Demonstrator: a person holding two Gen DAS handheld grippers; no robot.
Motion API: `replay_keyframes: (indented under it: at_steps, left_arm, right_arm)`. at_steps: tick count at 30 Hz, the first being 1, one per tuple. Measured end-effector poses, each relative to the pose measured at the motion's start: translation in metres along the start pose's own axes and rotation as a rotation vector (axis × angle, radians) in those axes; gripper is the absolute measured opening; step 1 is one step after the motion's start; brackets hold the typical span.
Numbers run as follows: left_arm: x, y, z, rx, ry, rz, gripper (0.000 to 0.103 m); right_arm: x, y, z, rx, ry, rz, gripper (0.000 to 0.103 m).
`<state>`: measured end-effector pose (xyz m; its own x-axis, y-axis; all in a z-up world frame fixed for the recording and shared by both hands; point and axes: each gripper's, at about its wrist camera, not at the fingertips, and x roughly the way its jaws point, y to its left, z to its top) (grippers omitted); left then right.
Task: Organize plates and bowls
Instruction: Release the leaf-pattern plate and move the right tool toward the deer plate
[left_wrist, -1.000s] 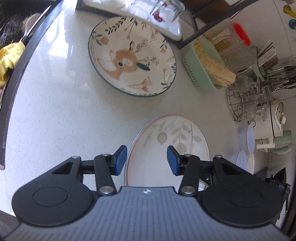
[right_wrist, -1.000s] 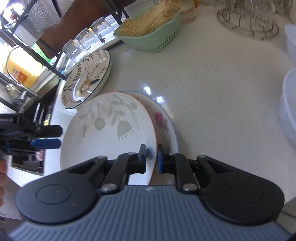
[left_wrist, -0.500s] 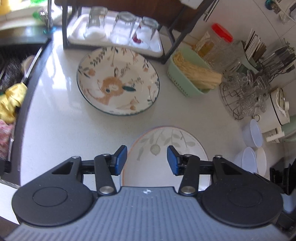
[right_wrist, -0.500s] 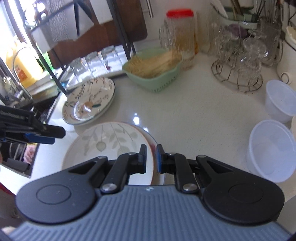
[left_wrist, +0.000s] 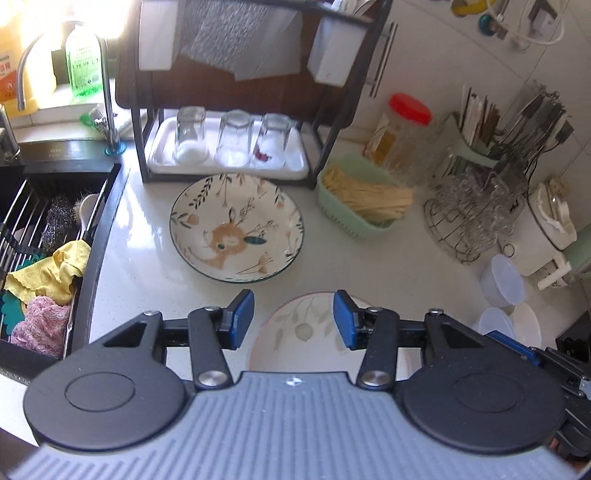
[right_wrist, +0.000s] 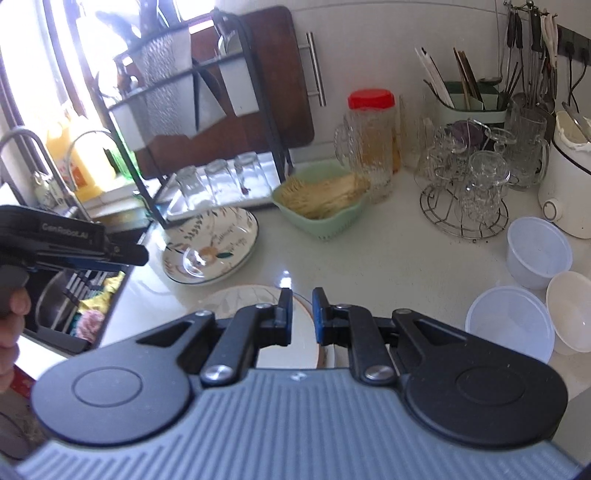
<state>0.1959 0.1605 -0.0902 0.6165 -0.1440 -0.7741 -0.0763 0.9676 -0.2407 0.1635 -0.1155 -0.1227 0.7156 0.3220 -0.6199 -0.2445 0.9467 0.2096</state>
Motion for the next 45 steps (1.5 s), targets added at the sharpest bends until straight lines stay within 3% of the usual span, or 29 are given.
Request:
replay_keyframes:
  at_steps: [11,23,30,41,45]
  left_arm:
    - [-0.018,-0.06,-0.035,-0.002,-0.017,0.052,0.053]
    - [-0.03,-0.101,-0.08,-0.117,-0.058,0.167,0.053]
    - [-0.036,-0.124,-0.09,-0.058,-0.053,0.235,0.053]
    - [-0.033,-0.114,-0.079,-0.032,-0.036,0.248,0.053]
    - [-0.02,-0.097,-0.068,-0.041,-0.021,0.219,0.053]
  right_arm:
    - [-0.016,-0.024,0.001,-0.039,0.001,0.076,0.014]
    - [-0.031,-0.076,-0.003,-0.13,0.032,0.138,0.014]
    - [-0.034,-0.085,-0.007,-0.127,0.047,0.18,0.014]
    - [-0.024,-0.072,-0.002,-0.104,0.052,0.193,0.014]
    - [-0.013,-0.056,0.0,-0.104,0.052,0.154,0.014]
